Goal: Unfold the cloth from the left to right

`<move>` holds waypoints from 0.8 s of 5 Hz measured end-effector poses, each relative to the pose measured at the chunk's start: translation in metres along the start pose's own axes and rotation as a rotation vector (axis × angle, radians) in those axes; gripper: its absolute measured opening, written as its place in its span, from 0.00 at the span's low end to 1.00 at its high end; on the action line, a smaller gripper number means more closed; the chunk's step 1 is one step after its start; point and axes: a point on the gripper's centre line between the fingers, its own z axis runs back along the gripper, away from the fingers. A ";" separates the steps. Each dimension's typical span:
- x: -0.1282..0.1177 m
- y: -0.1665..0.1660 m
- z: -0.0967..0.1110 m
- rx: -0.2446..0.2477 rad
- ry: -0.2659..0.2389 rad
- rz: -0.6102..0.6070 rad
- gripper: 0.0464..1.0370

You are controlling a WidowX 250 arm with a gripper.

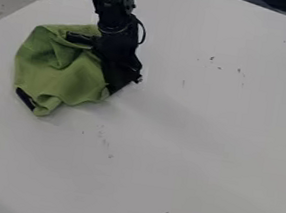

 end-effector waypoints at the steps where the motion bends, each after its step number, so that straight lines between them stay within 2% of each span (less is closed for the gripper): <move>1: 0.006 -0.002 0.046 0.068 -0.049 -0.013 0.02; 3: 0.006 -0.023 0.093 0.142 -0.125 -0.008 0.01; 4: 0.003 -0.044 0.102 0.141 -0.150 0.002 0.01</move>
